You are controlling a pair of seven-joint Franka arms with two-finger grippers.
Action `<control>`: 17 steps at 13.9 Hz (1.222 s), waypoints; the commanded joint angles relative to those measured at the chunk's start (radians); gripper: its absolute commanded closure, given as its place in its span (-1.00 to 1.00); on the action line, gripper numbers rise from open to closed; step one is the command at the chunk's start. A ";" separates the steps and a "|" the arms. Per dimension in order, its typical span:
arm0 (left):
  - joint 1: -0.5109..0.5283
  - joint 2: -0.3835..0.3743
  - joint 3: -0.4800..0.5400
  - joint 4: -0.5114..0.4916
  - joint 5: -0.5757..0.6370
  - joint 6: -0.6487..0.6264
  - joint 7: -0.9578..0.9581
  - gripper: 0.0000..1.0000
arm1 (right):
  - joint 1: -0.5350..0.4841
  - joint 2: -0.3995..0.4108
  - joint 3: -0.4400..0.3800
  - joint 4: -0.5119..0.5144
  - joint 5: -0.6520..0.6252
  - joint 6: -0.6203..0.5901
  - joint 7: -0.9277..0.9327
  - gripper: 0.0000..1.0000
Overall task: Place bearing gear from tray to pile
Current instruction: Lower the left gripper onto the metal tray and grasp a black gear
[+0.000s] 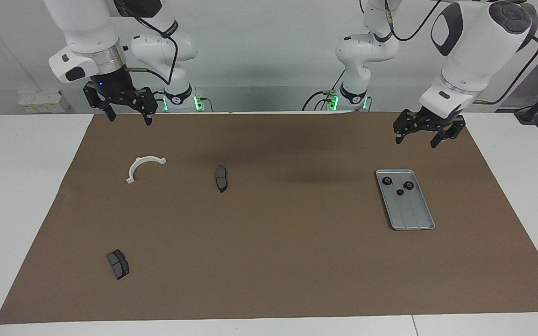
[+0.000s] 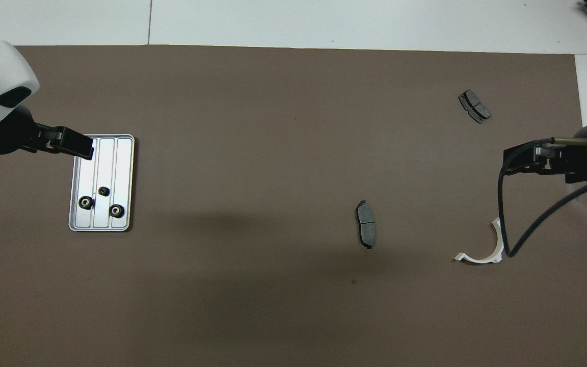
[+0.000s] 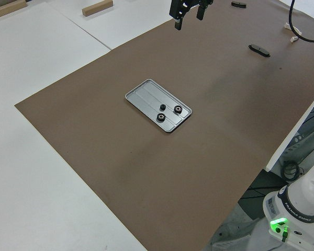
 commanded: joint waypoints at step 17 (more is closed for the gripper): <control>0.108 -0.074 0.007 -0.625 -0.018 0.624 -0.007 -1.00 | -0.005 -0.017 -0.008 -0.018 0.032 -0.006 -0.032 -1.00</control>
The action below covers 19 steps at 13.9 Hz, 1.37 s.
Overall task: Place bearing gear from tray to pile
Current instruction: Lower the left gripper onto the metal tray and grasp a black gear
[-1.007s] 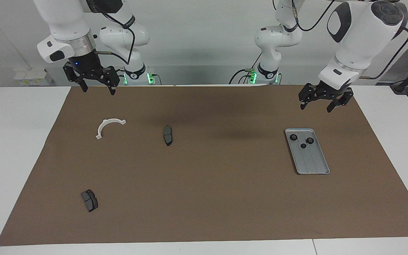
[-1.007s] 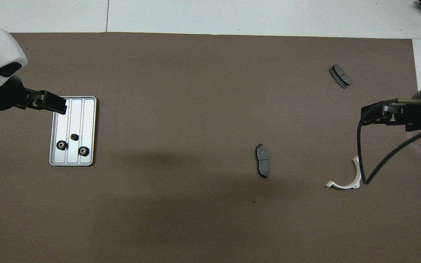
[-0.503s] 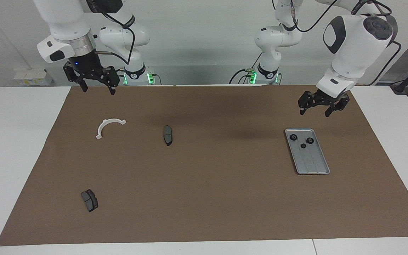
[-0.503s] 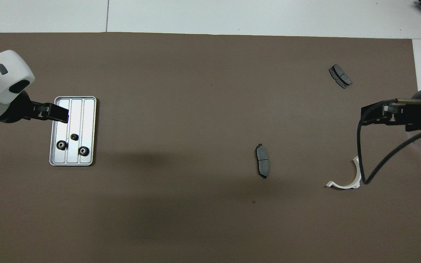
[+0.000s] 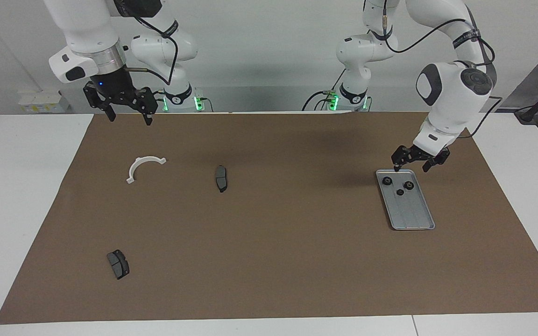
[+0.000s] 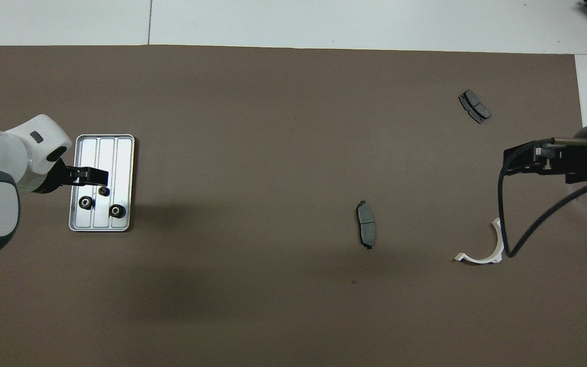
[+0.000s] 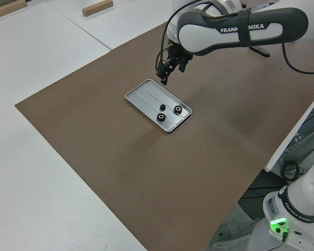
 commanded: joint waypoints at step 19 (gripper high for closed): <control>-0.007 0.061 -0.006 -0.264 -0.017 0.277 -0.080 -0.08 | -0.005 -0.017 -0.008 -0.018 0.032 -0.008 -0.032 -1.00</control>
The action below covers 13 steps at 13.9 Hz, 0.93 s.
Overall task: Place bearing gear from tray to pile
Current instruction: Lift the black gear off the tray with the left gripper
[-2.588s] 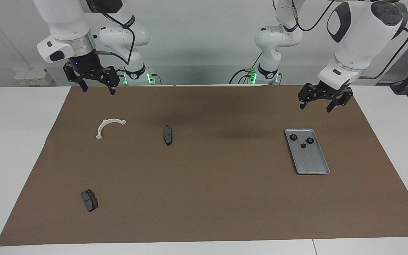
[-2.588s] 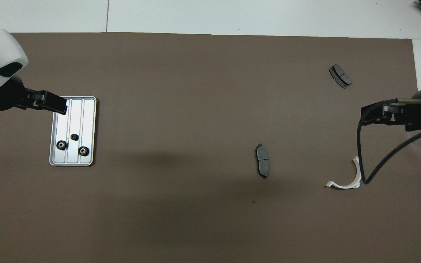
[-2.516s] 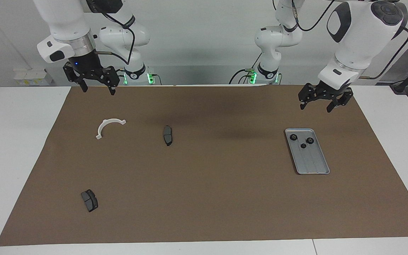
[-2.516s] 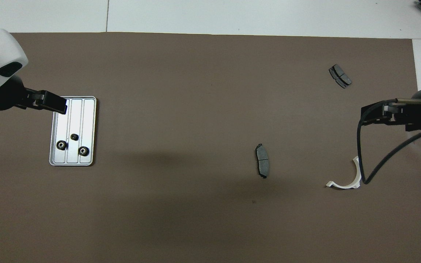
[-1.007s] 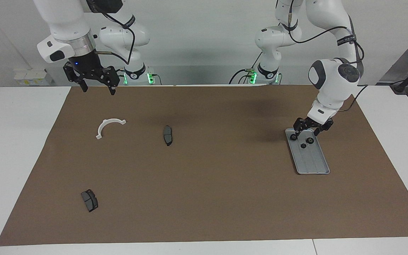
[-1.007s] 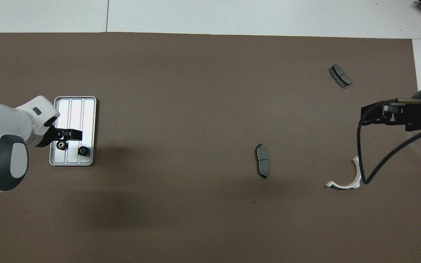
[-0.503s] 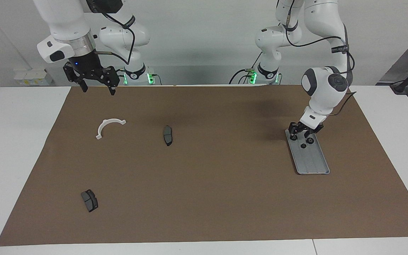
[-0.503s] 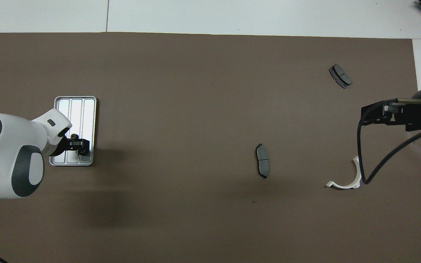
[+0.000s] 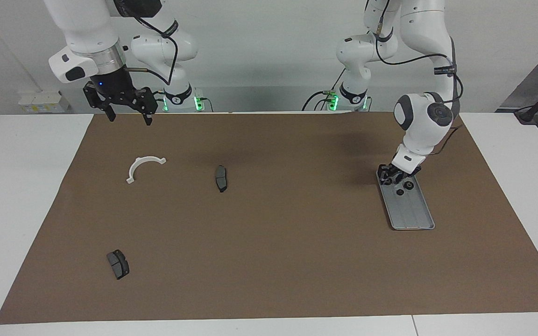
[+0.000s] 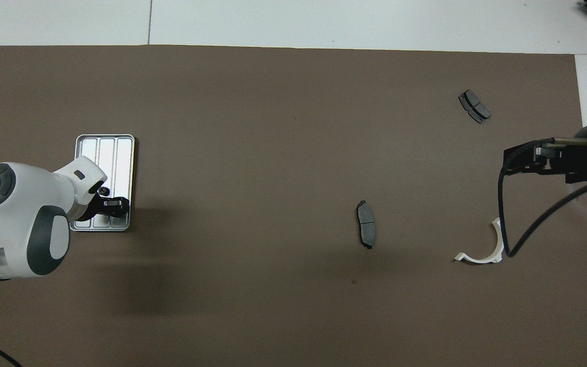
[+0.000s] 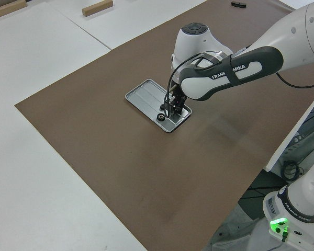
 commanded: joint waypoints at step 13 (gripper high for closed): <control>0.022 0.051 0.002 0.124 -0.016 0.004 -0.022 0.97 | -0.005 -0.017 -0.008 -0.018 0.032 -0.008 -0.032 -1.00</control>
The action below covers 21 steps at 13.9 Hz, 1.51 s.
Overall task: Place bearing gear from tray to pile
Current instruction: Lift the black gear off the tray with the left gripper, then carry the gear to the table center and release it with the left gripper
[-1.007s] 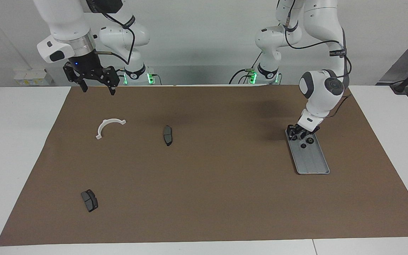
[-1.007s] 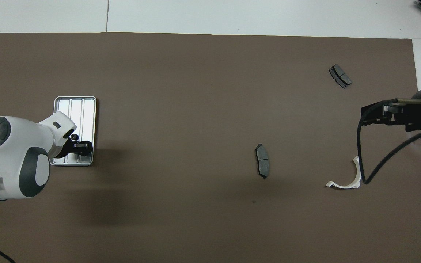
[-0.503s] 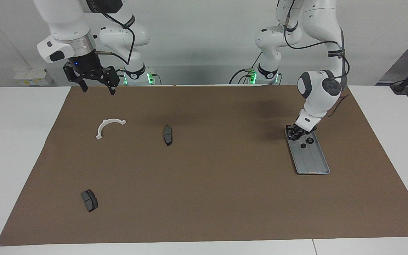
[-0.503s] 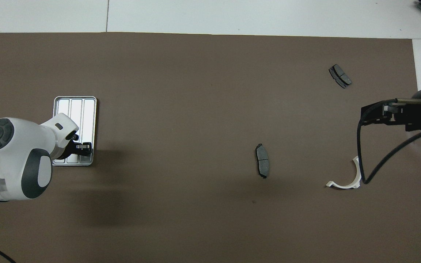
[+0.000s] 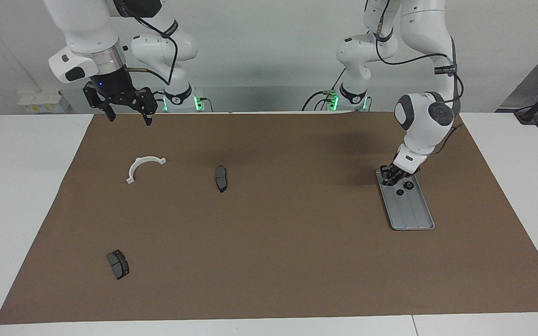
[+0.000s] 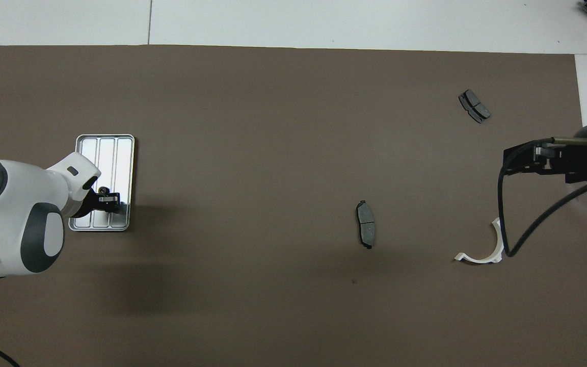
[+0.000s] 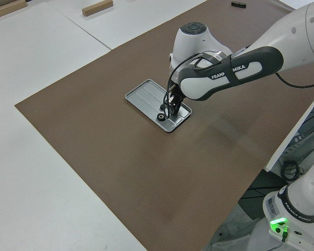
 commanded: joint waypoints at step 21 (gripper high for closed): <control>-0.534 0.132 -0.008 0.168 -0.011 0.114 -0.785 -1.00 | -0.009 -0.017 -0.008 -0.018 0.032 -0.008 -0.037 -1.00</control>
